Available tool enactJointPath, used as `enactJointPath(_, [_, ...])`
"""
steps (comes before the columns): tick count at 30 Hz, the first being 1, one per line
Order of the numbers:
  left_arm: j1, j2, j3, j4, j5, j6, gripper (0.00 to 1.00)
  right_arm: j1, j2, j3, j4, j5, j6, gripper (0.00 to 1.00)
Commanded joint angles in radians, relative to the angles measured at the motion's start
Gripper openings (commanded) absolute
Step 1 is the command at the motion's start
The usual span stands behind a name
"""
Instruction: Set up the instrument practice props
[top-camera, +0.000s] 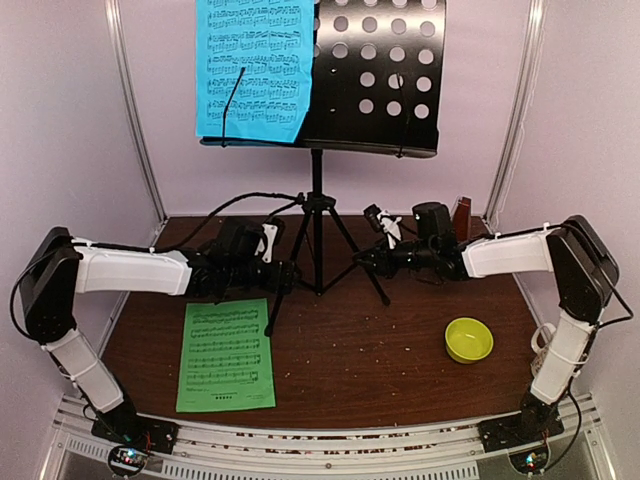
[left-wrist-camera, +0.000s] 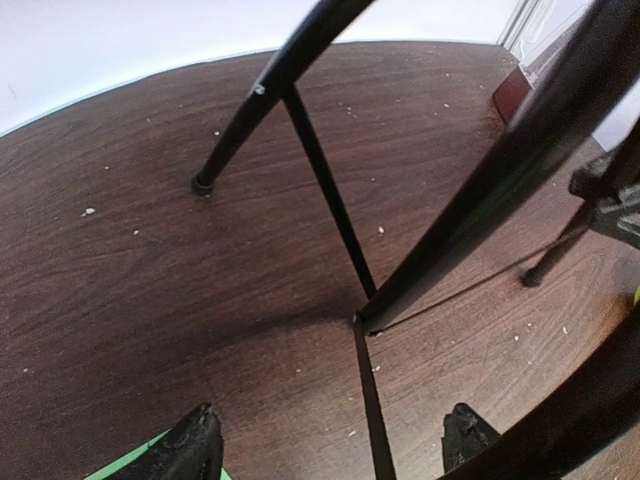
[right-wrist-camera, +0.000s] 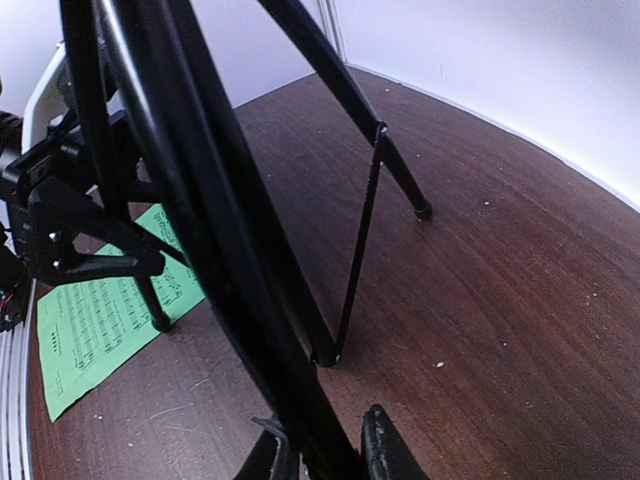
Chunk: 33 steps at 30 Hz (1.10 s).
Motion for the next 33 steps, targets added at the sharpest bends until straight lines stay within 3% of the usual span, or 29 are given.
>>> enactJointPath(1, [0.040, -0.071, -0.025, 0.019, -0.021, 0.016, 0.77, 0.016, -0.049, -0.049, 0.032, -0.006, 0.043, 0.19])
enactJointPath(5, [0.045, -0.147, -0.078, 0.022, 0.032, 0.009, 0.84, 0.018, -0.078, -0.072, 0.034, 0.012, 0.050, 0.22])
enactJointPath(10, [0.096, -0.286, -0.180, -0.032, 0.072, -0.052, 0.89, 0.019, -0.154, -0.111, 0.050, 0.044, 0.110, 0.42])
enactJointPath(13, [0.144, -0.385, -0.264, -0.064, 0.074, -0.090, 0.90, 0.021, -0.209, -0.137, 0.046, 0.108, 0.176, 0.48])
enactJointPath(19, [0.386, -0.534, -0.435, -0.085, 0.181, -0.188, 0.91, 0.042, -0.291, -0.155, -0.036, 0.180, 0.326, 0.54])
enactJointPath(22, [0.551, -0.582, -0.520, -0.055, 0.285, -0.239, 0.92, 0.100, -0.351, -0.200, -0.050, 0.232, 0.354, 0.54])
enactJointPath(26, [0.684, -0.613, -0.574, -0.049, 0.324, -0.255, 0.94, 0.197, -0.412, -0.250, -0.055, 0.308, 0.375, 0.56])
enactJointPath(33, [0.822, -0.446, -0.603, 0.116, 0.469, -0.218, 0.94, 0.279, -0.388, -0.277, -0.033, 0.280, 0.406, 0.65])
